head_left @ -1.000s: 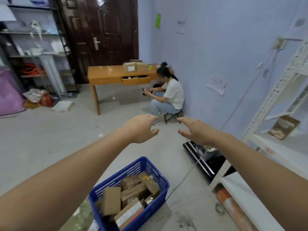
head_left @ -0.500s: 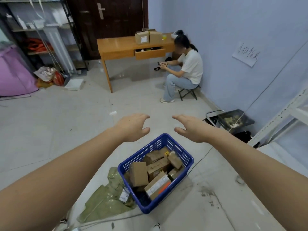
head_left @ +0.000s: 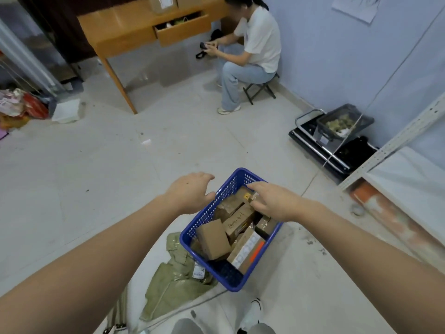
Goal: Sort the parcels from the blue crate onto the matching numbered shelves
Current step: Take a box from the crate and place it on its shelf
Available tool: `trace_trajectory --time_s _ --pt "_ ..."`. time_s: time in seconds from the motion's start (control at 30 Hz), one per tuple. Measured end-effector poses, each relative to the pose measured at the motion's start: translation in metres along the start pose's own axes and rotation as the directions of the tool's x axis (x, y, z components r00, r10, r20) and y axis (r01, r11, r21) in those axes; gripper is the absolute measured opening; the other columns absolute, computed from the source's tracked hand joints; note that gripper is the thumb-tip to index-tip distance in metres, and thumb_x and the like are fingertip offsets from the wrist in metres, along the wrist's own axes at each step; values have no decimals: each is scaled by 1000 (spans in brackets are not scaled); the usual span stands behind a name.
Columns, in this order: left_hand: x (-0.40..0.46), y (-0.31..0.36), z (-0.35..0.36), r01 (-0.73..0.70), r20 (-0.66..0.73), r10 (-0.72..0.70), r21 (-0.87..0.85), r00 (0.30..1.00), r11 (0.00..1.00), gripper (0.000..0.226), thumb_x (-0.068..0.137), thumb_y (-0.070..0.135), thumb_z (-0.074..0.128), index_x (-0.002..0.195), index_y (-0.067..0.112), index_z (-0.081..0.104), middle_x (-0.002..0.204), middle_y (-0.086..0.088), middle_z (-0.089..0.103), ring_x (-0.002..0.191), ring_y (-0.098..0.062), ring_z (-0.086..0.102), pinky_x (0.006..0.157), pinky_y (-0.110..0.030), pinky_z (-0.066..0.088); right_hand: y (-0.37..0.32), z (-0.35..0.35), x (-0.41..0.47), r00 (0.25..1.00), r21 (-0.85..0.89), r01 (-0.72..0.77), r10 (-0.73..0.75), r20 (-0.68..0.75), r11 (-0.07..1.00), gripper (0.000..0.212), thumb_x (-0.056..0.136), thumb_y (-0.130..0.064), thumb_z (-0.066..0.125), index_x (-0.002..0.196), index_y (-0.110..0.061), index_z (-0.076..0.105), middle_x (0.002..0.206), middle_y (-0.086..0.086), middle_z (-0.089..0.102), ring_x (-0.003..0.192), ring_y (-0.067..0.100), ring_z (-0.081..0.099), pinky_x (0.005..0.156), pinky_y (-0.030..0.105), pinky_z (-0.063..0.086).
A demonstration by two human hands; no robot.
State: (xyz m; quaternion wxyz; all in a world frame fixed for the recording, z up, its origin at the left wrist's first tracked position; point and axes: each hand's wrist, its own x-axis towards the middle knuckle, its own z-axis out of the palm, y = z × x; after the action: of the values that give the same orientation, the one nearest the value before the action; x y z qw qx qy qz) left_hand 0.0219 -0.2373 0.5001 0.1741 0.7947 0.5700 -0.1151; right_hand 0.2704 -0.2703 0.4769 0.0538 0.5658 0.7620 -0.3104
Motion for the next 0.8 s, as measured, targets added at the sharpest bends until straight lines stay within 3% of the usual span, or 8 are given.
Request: trace_trajectory --time_s 0.17,0.3,0.43,0.63,0.8 --pt "49 -31 24 -106 72 105 10 992 994 57 102 47 50 153 24 42 152 1 52 133 -21 54 107 -39 48 -3 33 30 988 110 -155 152 38 982 51 104 -34 49 152 -19 42 151 1 51 134 20 52 107 33 43" --pt "87 -66 51 -211 177 200 48 964 976 54 103 46 46 150 22 45 148 -1 55 128 -23 56 104 -40 50 -14 73 60 964 199 -265 262 40 944 59 106 -37 47 160 -20 32 163 -1 38 147 16 39 119 33 35" --pt "118 -106 98 -316 302 289 43 909 948 55 104 47 45 153 24 41 153 0 50 133 -24 53 107 -42 47 -23 125 96 925 300 -377 373 72 876 59 107 -39 43 161 -19 29 165 0 35 147 18 39 119 34 35" --pt "166 -161 220 -364 472 312 21 825 931 57 105 47 42 156 21 37 155 -1 47 133 -24 51 108 -40 44 -16 230 164 879 381 -477 424 218 792 54 108 -37 48 156 -17 37 154 7 48 137 26 48 112 37 40" --pt "209 -199 351 -319 560 266 -4 784 948 47 104 49 41 139 21 51 130 -3 61 110 -24 60 95 -42 51 30 344 232 832 403 -541 400 385 739 47 98 -53 51 137 -26 52 131 5 59 113 22 58 101 45 51"
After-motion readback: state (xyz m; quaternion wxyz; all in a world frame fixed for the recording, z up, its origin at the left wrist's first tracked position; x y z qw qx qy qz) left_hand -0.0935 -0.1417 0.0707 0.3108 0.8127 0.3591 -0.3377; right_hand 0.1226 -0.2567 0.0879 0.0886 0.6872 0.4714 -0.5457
